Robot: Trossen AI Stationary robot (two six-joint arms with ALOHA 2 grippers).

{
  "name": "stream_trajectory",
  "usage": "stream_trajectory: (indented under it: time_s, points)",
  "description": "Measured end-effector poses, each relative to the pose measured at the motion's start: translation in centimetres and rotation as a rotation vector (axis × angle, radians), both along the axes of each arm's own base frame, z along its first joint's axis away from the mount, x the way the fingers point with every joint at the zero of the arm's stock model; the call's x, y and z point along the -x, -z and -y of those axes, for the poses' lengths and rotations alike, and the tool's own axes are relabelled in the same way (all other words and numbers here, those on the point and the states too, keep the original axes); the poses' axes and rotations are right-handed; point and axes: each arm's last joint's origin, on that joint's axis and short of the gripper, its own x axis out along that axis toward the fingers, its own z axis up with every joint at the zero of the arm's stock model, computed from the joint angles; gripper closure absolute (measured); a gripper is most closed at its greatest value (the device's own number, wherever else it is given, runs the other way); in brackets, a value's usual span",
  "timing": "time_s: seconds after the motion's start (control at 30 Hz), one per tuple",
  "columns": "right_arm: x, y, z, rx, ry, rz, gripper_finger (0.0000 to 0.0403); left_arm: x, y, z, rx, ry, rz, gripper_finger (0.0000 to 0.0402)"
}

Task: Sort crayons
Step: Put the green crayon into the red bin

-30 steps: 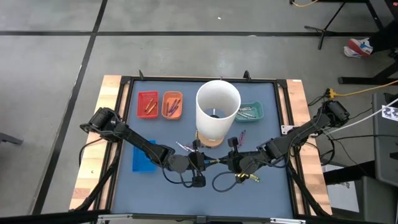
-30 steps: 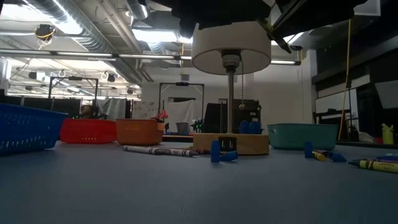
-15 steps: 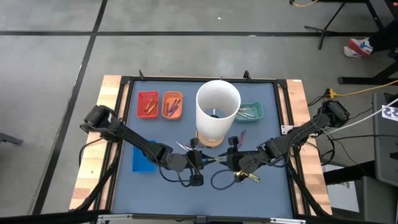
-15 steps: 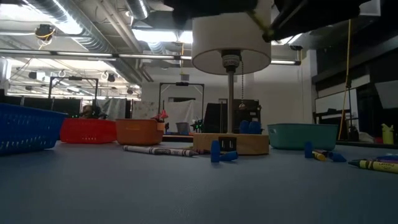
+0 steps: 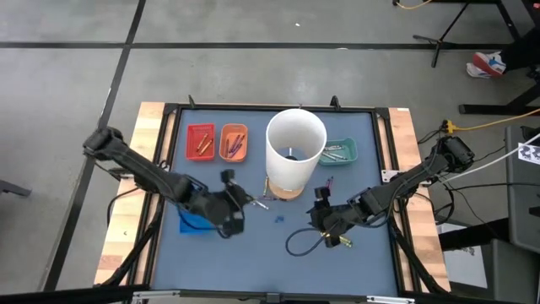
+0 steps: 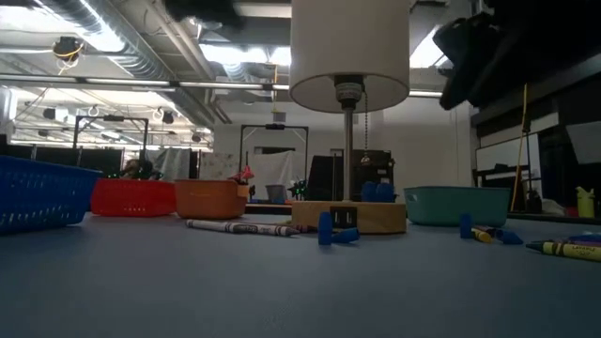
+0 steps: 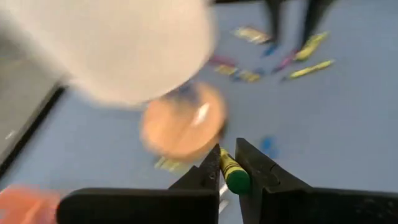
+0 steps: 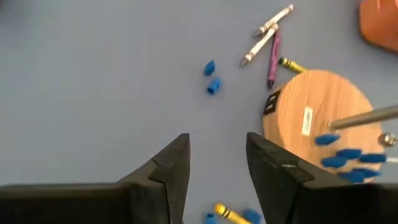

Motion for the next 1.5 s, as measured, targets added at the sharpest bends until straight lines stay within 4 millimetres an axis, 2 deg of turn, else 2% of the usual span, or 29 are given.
stream_trajectory:
  time_s: [0.23,0.4,0.53,0.67,0.8,1.0,1.17,1.33,1.5]
  points:
    - [0.1,0.1,-0.1,-0.106,0.074,-0.034,0.0246,5.1,-0.6,-4.8,-0.075,-0.345,-0.209,0.0389]
    - [0.2,0.1,-0.1,-0.208,0.178,-0.045,0.0246,7.2,-0.2,-7.9,-0.128,-0.603,-0.351,0.0389]
    - [0.2,0.1,-0.1,-0.281,0.264,-0.050,0.0246,7.3,0.2,-9.8,-0.161,-0.701,-0.377,0.0389]
    - [0.2,0.1,-0.2,-0.343,0.340,-0.054,0.0246,7.5,1.6,-11.8,-0.180,-0.762,-0.446,0.0389]
    - [0.7,0.1,-1.0,-0.386,0.360,-0.063,0.0246,8.0,3.6,-13.6,-0.181,-0.818,-0.516,0.0389]
    - [1.9,0.1,-2.8,-0.419,0.360,-0.064,0.0246,8.6,5.2,-16.0,-0.152,-0.947,-0.508,0.0389]
    - [2.9,0.4,-4.3,-0.432,0.385,-0.057,0.0246,8.3,5.4,-17.0,-0.114,-0.996,-0.453,0.0389]
    - [3.7,1.4,-5.8,-0.424,0.406,-0.065,0.0246,7.7,5.4,-17.6,-0.112,-0.962,-0.429,0.0386]
    - [3.9,3.1,-6.9,-0.406,0.436,-0.100,0.0246,7.4,5.4,-17.9,-0.085,-0.926,-0.442,0.0351]
